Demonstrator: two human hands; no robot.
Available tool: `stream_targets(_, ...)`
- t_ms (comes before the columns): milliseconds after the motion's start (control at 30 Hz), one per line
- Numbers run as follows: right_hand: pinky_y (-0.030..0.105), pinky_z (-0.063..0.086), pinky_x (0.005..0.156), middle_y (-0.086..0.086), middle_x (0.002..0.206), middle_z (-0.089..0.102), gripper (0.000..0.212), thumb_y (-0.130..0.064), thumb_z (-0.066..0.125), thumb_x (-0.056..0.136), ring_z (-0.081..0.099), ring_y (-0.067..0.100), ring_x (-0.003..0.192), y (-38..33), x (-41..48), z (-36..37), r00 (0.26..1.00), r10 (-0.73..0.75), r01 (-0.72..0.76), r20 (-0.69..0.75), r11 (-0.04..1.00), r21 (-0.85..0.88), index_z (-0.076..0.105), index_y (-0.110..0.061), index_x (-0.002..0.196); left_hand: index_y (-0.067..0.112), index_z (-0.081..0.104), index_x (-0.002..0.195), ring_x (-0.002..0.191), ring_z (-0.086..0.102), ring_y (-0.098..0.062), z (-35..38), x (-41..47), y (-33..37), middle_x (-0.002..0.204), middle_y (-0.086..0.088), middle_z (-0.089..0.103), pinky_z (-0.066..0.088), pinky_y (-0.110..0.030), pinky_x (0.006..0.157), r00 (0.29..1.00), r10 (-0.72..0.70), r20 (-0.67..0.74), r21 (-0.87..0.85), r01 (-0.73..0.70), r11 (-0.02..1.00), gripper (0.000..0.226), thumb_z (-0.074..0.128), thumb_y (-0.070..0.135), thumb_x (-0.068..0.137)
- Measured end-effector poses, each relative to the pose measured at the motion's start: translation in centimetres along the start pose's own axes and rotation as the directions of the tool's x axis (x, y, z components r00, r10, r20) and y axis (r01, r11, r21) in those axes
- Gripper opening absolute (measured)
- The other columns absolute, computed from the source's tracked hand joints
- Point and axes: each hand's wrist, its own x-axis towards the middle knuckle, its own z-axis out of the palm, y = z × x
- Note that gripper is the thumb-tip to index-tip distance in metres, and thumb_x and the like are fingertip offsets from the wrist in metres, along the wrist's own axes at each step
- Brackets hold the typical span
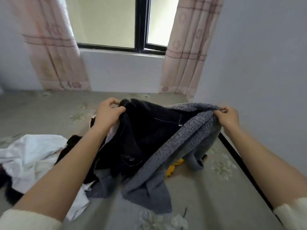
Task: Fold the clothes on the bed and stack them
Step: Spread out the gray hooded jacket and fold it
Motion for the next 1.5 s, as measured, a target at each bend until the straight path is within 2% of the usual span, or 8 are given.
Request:
stream_targets(100,0.036,0.042,0.086,0.021,0.114,0.059,0.031,-0.02,0.058,0.089,0.055,0.03,0.106,2.9,-2.9,2.2,0.991,0.061,-0.035,0.123,0.978,-0.204,0.055,-0.004,0.116,0.015,0.062,0.096,0.089,0.058,-0.02,3.9,-2.7,-3.3,0.094,-0.009,0.062,0.044,-0.029,0.078,0.969,-0.055,0.242,0.114,0.028,0.993,0.011,0.061,0.012,0.086)
stream_targets(200,0.041,0.039,0.1,0.02,0.137,0.044,0.053,-0.021,0.053,0.092,0.045,0.036,0.124,6.5,-7.5,5.1,0.917,0.226,-0.109,0.328,0.935,-0.339,0.034,-0.001,0.137,0.009,0.032,0.14,0.126,0.042,-0.019,6.7,-6.3,-9.1,0.138,-0.005,0.043,0.035,-0.027,0.096,0.775,-0.351,0.526,0.351,0.178,0.919,0.052,0.052,0.021,0.093)
stream_targets(367,0.036,0.041,0.098,0.016,0.13,0.053,0.04,-0.017,0.055,0.088,0.05,0.032,0.119,14.5,-15.2,9.4,0.775,0.389,-0.111,0.499,0.861,-0.497,0.049,-0.003,0.125,0.01,0.043,0.122,0.102,0.051,-0.017,6.0,-11.8,-18.8,0.125,-0.003,0.051,0.042,-0.027,0.085,0.675,-0.601,0.428,0.472,0.401,0.785,0.036,0.057,0.013,0.089)
stream_targets(633,0.029,0.044,0.083,0.017,0.116,0.059,0.031,-0.013,0.048,0.094,0.056,0.025,0.106,24.1,-24.8,14.6,0.534,0.587,-0.188,0.609,0.784,-0.592,0.052,0.001,0.122,0.011,0.026,0.143,0.127,0.04,-0.035,3.4,-14.0,-30.9,0.14,-0.019,0.04,0.035,-0.038,0.103,0.659,-0.738,0.145,0.778,0.384,0.497,0.064,0.055,0.025,0.089)
stream_targets(1000,0.025,0.039,0.071,0.008,0.092,0.059,0.022,-0.012,0.061,0.086,0.058,0.022,0.086,31.4,-24.2,24.1,0.688,0.603,-0.469,0.403,0.794,-0.387,0.058,0.0,0.104,0.006,0.025,0.145,0.136,0.023,-0.04,1.5,-8.2,-40.7,0.15,-0.021,0.023,0.022,-0.05,0.11,0.885,-0.455,-0.103,0.797,0.347,0.495,0.078,0.068,0.021,0.081)
stream_targets(1167,0.026,0.031,0.06,0.008,0.075,0.055,0.008,-0.005,0.054,0.086,0.047,0.019,0.07,31.4,-24.6,25.1,0.723,0.625,-0.469,0.295,0.757,-0.455,0.059,-0.008,0.08,0.02,0.013,0.148,0.134,0.032,-0.036,1.8,-2.3,-43.3,0.146,-0.019,0.035,0.029,-0.05,0.108,0.796,-0.602,0.063,0.809,0.313,0.498,0.09,0.068,0.038,0.079)
stream_targets(1333,0.026,0.028,0.052,0.003,0.063,0.038,0.037,-0.002,0.055,0.084,0.032,0.014,0.058,28.7,-24.5,22.2,0.773,0.602,-0.55,0.199,0.793,-0.262,0.034,-0.015,0.057,0.015,0.058,0.086,0.102,0.057,-0.034,3.2,-2.2,-41.3,0.097,-0.016,0.062,0.04,-0.044,0.095,0.766,-0.628,0.137,0.845,0.24,0.477,0.015,0.059,0.03,0.08)
stream_targets(1500,0.023,0.03,0.054,0.0,0.063,0.038,0.029,-0.005,0.053,0.087,0.035,0.014,0.061,23.3,-21.6,17.7,0.851,0.509,-0.495,0.125,0.859,-0.128,0.039,-0.013,0.063,0.007,0.047,0.062,0.067,0.044,-0.02,1.3,-4.8,-35.5,0.066,-0.013,0.047,0.033,-0.03,0.067,0.821,-0.569,0.045,0.474,0.484,0.736,0.027,0.059,0.013,0.086)
